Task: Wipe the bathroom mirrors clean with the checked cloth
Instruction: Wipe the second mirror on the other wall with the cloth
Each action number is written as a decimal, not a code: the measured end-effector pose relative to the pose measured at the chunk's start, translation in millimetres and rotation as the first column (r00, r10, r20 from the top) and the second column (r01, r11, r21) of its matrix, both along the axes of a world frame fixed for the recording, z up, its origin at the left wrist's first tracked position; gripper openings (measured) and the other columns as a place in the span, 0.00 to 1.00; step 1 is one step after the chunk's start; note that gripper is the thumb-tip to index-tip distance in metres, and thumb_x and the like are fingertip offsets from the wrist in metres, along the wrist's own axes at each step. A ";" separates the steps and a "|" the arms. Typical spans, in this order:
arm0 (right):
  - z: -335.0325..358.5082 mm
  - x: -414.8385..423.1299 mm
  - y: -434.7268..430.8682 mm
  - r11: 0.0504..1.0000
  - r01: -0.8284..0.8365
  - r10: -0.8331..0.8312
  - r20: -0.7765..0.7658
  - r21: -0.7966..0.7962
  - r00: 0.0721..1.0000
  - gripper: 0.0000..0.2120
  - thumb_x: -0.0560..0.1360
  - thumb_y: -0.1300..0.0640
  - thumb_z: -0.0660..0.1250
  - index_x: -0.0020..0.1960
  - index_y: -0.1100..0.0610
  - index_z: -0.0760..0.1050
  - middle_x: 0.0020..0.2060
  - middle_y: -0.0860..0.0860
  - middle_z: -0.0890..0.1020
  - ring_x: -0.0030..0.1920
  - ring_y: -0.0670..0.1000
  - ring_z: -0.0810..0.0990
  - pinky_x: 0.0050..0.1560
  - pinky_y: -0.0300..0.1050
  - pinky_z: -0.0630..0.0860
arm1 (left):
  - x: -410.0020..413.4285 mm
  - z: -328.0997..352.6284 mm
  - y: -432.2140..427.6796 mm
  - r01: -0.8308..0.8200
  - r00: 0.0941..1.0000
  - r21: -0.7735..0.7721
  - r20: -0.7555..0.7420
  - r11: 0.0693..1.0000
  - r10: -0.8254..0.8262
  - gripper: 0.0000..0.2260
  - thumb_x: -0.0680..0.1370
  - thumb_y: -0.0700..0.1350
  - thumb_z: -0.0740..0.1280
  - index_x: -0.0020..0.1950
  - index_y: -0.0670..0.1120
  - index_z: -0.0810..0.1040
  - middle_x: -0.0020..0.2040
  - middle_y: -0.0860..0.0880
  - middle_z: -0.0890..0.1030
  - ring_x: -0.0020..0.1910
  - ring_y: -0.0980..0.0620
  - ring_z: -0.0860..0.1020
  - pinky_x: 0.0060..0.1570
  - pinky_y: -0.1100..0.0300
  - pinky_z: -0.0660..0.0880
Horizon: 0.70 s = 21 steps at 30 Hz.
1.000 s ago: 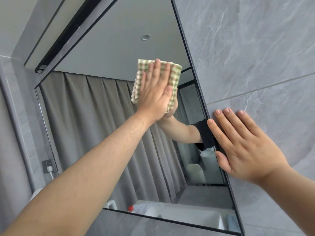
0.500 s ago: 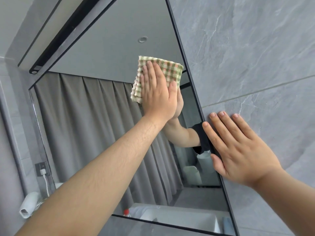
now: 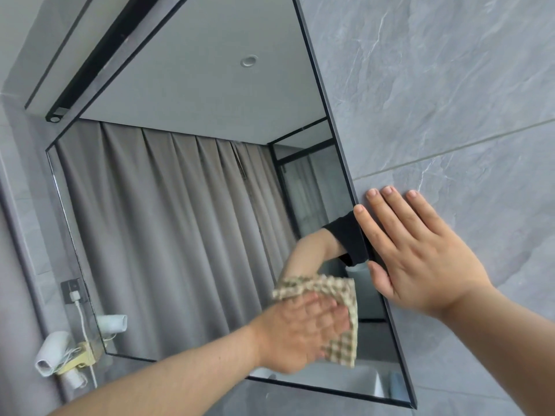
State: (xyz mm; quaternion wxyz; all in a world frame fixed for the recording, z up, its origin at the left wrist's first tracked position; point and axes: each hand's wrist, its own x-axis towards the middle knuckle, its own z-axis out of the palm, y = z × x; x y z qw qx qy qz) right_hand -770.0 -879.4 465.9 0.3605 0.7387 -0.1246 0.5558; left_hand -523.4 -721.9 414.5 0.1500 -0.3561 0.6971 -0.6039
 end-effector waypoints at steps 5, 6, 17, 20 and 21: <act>-0.1 -0.5 -1.3 1.000 -0.007 0.007 -0.001 -0.008 1.000 0.33 0.78 0.48 0.53 0.78 0.65 0.59 0.75 0.66 0.62 0.75 0.67 0.62 0.74 0.65 0.59 | 2.2 1.8 0.7 0.046 0.995 0.136 0.079 0.990 -0.057 0.28 0.83 0.56 0.55 0.80 0.44 0.56 0.80 0.49 0.59 0.80 0.50 0.53 0.79 0.53 0.51; 0.0 -0.6 -1.4 1.000 -0.012 0.012 -0.002 -0.010 1.000 0.33 0.79 0.48 0.53 0.78 0.65 0.59 0.75 0.66 0.62 0.75 0.67 0.62 0.74 0.65 0.59 | 0.5 12.8 0.0 0.047 0.992 0.165 0.112 0.985 -0.066 0.26 0.84 0.54 0.53 0.80 0.44 0.57 0.78 0.49 0.62 0.80 0.50 0.52 0.79 0.54 0.50; -0.9 -0.1 -1.3 1.000 -0.021 0.022 0.016 -0.022 1.000 0.31 0.80 0.49 0.53 0.77 0.66 0.60 0.75 0.66 0.63 0.75 0.67 0.63 0.74 0.65 0.60 | -50.6 208.6 -22.8 -0.090 0.992 -0.099 -0.097 0.991 0.081 0.28 0.85 0.53 0.42 0.80 0.39 0.42 0.80 0.42 0.46 0.80 0.42 0.46 0.78 0.49 0.40; -0.6 0.0 -0.9 1.000 -0.019 0.019 0.015 -0.019 1.000 0.32 0.79 0.49 0.54 0.77 0.66 0.60 0.75 0.66 0.64 0.74 0.67 0.63 0.74 0.65 0.60 | -74.5 266.3 -33.2 -0.142 0.956 -0.240 -0.283 0.960 0.071 0.29 0.84 0.52 0.47 0.80 0.36 0.49 0.80 0.36 0.52 0.80 0.40 0.50 0.78 0.49 0.42; -0.4 -0.3 -1.5 1.000 -0.018 0.018 0.014 -0.018 1.000 0.32 0.79 0.49 0.54 0.77 0.66 0.60 0.74 0.66 0.64 0.74 0.67 0.63 0.74 0.65 0.60 | -80.7 284.2 -36.4 -0.151 0.937 -0.270 -0.345 0.951 0.051 0.29 0.84 0.51 0.46 0.80 0.36 0.48 0.81 0.37 0.50 0.80 0.41 0.49 0.79 0.50 0.42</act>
